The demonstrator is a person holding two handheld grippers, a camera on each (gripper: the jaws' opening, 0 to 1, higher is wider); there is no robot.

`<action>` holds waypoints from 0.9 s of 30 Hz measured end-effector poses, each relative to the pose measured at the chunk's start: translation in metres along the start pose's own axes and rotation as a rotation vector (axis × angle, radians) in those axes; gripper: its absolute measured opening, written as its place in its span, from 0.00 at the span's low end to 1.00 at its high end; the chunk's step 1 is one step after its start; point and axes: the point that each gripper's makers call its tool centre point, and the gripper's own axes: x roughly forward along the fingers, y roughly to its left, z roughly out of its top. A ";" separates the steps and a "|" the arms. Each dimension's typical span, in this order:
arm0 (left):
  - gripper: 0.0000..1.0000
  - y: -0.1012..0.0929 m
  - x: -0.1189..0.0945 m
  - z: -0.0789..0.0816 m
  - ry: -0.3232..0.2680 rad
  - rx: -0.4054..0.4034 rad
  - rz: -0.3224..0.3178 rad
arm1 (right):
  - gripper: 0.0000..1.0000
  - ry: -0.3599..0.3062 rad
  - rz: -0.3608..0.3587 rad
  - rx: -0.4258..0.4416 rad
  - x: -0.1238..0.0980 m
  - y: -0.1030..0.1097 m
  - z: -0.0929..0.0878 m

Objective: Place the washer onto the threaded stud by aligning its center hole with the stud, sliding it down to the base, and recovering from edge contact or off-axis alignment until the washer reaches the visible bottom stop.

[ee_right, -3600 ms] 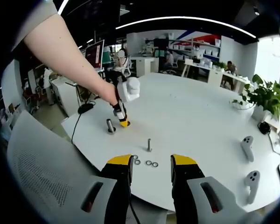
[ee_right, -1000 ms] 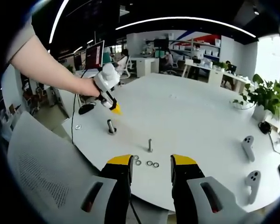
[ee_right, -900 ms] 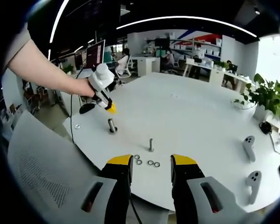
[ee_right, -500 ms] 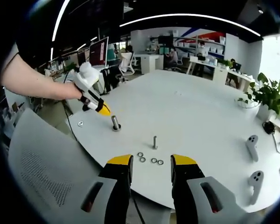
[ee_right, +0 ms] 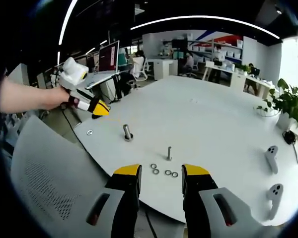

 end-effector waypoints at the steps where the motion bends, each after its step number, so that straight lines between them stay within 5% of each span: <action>1: 0.06 -0.002 -0.004 -0.001 -0.004 -0.007 -0.003 | 0.34 0.004 0.004 0.000 0.000 0.001 -0.001; 27: 0.07 -0.004 -0.079 -0.030 -0.077 -0.090 0.144 | 0.34 -0.022 0.038 -0.010 -0.002 0.006 0.004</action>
